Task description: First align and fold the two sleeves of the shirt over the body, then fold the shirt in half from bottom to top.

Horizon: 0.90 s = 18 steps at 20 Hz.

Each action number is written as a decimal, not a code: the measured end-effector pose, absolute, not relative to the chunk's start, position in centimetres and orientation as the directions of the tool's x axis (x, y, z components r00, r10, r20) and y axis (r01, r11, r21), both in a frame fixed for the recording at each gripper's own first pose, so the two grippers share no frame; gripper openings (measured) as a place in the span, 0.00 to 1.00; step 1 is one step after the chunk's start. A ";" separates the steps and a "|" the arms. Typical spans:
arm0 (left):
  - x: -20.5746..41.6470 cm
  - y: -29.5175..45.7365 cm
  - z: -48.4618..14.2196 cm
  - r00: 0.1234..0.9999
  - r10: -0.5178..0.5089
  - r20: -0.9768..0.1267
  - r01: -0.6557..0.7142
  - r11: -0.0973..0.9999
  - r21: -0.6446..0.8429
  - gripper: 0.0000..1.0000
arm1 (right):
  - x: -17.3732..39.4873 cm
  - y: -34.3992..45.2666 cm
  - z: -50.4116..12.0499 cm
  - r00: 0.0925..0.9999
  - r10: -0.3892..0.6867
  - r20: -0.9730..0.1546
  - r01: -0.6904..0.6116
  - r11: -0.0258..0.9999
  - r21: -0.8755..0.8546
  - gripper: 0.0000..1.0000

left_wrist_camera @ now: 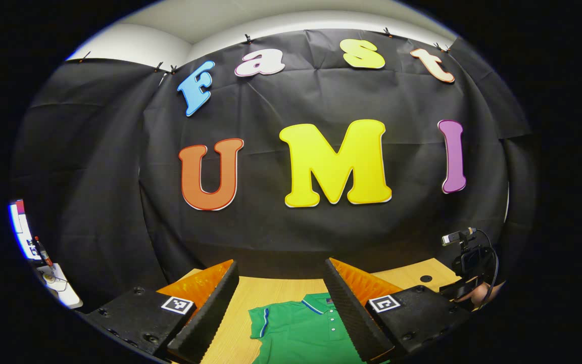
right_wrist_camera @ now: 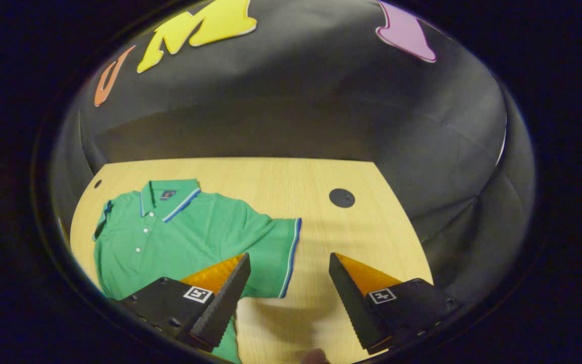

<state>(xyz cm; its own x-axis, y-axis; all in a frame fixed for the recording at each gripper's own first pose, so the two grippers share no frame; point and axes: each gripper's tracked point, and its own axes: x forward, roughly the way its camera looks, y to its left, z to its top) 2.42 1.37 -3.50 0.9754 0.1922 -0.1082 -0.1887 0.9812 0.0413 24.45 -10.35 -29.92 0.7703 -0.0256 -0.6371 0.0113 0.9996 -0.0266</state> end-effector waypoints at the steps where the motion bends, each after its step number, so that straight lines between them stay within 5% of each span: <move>1: 2.6 1.6 -3.8 0.971 0.204 -0.122 -0.199 0.979 0.047 1.00 | 25.1 -10.4 -31.2 0.752 -0.021 -0.659 0.014 1.000 -0.015 0.96; 7: 3.1 2.4 -4.8 0.955 0.251 -0.159 -0.241 0.967 0.076 1.00 | 27.7 -10.0 -33.8 0.713 0.008 -0.701 0.049 0.997 0.061 0.97; 10: 3.7 1.9 -4.8 0.956 0.243 -0.162 -0.232 0.969 0.088 1.00 | 27.8 -9.9 -34.3 0.698 0.029 -0.715 0.021 0.998 0.060 0.89; 13: 4.1 0.9 -4.7 0.961 0.227 -0.160 -0.215 0.972 0.089 1.00 | 27.7 -9.7 -34.2 0.704 0.072 -0.707 -0.001 0.995 0.100 0.43; 14: 4.1 0.7 -4.7 0.961 0.224 -0.160 -0.212 0.973 0.088 1.00 | 27.8 -9.8 -34.1 0.706 0.093 -0.702 -0.001 0.991 0.131 0.39; 15: 4.1 0.4 -4.7 0.962 0.220 -0.161 -0.209 0.974 0.086 1.00 | 27.6 -9.7 -34.1 0.703 0.106 -0.703 0.014 0.987 0.162 0.13; 17: 4.0 0.3 -4.8 0.962 0.219 -0.164 -0.208 0.975 0.081 1.00 | 27.8 -9.6 -34.3 0.701 0.129 -0.702 0.005 0.983 0.186 0.14; 18: 3.9 0.2 -4.7 0.961 0.223 -0.166 -0.212 0.974 0.080 1.00 | 27.5 -9.6 -33.7 0.703 0.133 -0.699 0.002 0.982 0.189 0.01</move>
<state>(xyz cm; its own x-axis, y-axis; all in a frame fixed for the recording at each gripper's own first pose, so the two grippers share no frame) 3.86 0.16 -4.75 0.9607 0.2228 -0.1656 -0.2122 0.9740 0.0796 27.48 -9.61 -33.65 0.7026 0.1334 -0.6989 0.0020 0.9819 0.1895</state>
